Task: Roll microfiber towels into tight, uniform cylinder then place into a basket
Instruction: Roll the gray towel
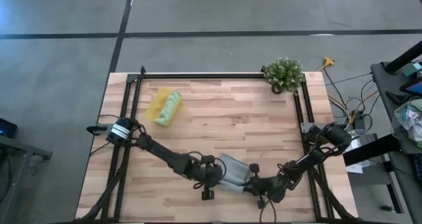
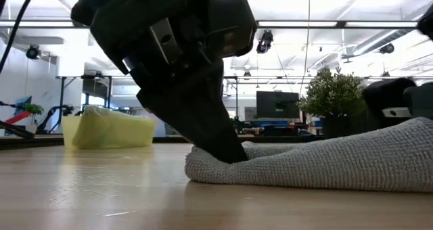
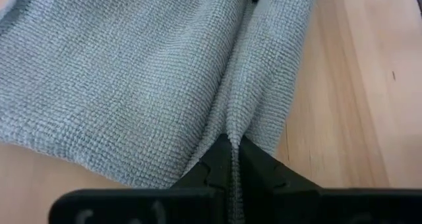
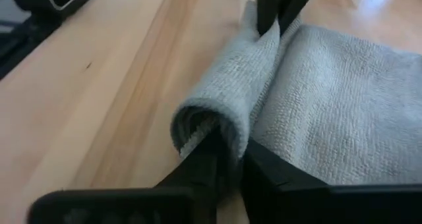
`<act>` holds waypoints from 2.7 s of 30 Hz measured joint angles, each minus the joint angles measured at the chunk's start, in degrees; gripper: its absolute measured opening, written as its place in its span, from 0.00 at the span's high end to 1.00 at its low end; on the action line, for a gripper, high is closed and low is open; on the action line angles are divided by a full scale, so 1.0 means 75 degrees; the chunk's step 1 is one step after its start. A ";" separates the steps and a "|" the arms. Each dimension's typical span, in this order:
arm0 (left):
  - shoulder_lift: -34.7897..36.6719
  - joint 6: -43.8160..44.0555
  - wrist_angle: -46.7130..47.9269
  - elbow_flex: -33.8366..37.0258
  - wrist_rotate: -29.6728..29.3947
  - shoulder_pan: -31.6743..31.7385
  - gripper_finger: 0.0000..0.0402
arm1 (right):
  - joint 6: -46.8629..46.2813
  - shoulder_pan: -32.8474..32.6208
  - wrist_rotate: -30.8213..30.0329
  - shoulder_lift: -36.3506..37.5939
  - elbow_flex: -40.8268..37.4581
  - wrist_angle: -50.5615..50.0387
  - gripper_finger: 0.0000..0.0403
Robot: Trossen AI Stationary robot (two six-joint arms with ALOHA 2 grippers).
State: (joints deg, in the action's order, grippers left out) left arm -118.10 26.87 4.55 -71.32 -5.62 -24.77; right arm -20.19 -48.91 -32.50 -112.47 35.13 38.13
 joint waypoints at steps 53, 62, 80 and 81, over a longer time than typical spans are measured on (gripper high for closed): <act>-0.0061 0.1317 -0.0377 0.0107 0.4507 0.1355 1.00 | 1.0134 -0.0503 -0.2486 -0.1514 0.5472 -0.9286 0.57; -0.0058 0.1353 -0.0383 0.0113 0.4534 0.1355 1.00 | 0.9736 -0.0237 -0.1928 -0.1489 0.5529 -0.9218 0.61; -0.0034 0.1364 -0.0404 0.0113 0.4539 0.1211 1.00 | 0.4467 0.0158 -0.0258 -0.1075 0.5296 -0.8244 0.97; -0.0024 0.1346 -0.0407 0.0113 0.4536 0.1187 1.00 | 0.4219 0.0142 -0.0204 -0.1009 0.5185 -0.8125 0.97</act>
State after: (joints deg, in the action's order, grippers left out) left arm -118.29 36.97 1.50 -70.48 28.40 -15.87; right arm 11.45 -47.85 -34.03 -120.04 74.01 -22.80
